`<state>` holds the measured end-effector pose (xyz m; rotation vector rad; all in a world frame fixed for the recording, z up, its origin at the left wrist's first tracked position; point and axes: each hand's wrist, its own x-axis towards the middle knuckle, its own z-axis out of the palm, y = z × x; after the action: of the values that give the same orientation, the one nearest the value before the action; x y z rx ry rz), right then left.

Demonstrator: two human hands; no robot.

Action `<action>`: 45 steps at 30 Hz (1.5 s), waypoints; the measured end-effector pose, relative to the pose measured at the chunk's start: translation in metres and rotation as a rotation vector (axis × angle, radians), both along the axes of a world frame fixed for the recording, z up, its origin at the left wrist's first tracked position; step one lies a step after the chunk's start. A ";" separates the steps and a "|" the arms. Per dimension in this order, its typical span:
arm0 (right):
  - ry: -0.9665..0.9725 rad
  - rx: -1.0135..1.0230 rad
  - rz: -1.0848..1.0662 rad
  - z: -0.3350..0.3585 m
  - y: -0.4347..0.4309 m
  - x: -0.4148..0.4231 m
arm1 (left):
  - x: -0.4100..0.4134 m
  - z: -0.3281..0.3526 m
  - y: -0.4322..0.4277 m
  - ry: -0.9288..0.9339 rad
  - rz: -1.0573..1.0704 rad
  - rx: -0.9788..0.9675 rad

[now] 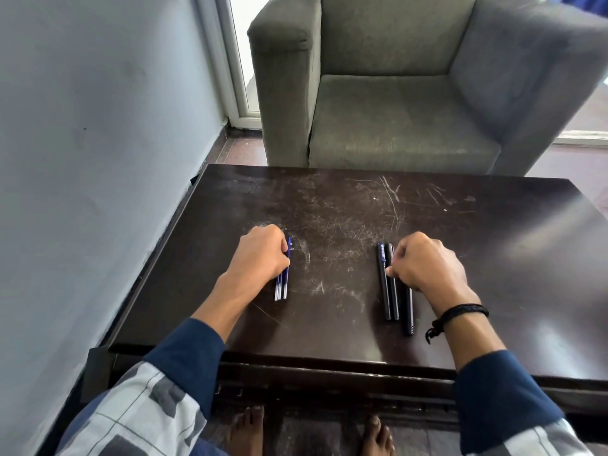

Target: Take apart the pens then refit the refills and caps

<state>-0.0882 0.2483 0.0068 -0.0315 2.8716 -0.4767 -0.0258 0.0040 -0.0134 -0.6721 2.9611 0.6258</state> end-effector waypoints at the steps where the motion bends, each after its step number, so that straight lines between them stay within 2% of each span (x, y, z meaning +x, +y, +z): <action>1: -0.010 0.027 -0.002 0.000 0.001 -0.001 | 0.000 0.000 0.000 0.008 -0.002 -0.002; 8: -0.095 0.014 -0.032 -0.006 0.006 -0.007 | -0.001 0.000 0.000 0.016 -0.018 0.011; 17: 0.030 -0.103 -0.055 -0.008 0.005 -0.006 | 0.000 -0.002 0.000 0.005 -0.026 -0.009; 24: 0.143 -0.098 0.084 0.001 -0.011 0.006 | -0.001 -0.001 -0.001 0.014 -0.036 -0.002; 29: 0.161 -0.004 0.235 -0.014 -0.032 0.021 | 0.001 0.006 -0.002 0.039 -0.015 0.021; 34: 0.136 -0.031 0.227 -0.018 -0.035 0.021 | 0.001 0.010 0.002 0.079 0.005 0.095; 39: 0.072 -0.275 0.117 -0.011 -0.042 0.020 | 0.001 0.015 0.003 0.135 -0.009 0.153; 40: 0.023 -0.421 0.065 -0.008 -0.045 0.020 | 0.001 0.016 0.003 0.151 -0.005 0.160; 42: -0.156 -0.839 -0.094 -0.001 -0.051 0.020 | 0.000 0.019 0.001 0.193 0.017 0.221; 43: -0.252 -1.022 -0.178 0.002 -0.054 0.021 | 0.000 0.019 0.001 0.224 0.026 0.311; 45: -0.349 -1.212 -0.282 0.004 -0.056 0.022 | 0.001 0.018 0.007 0.290 0.044 0.573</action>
<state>-0.0666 0.1926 0.0111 0.2257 1.8583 -1.9326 -0.0248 0.0108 0.0048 -0.6258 2.7689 1.6059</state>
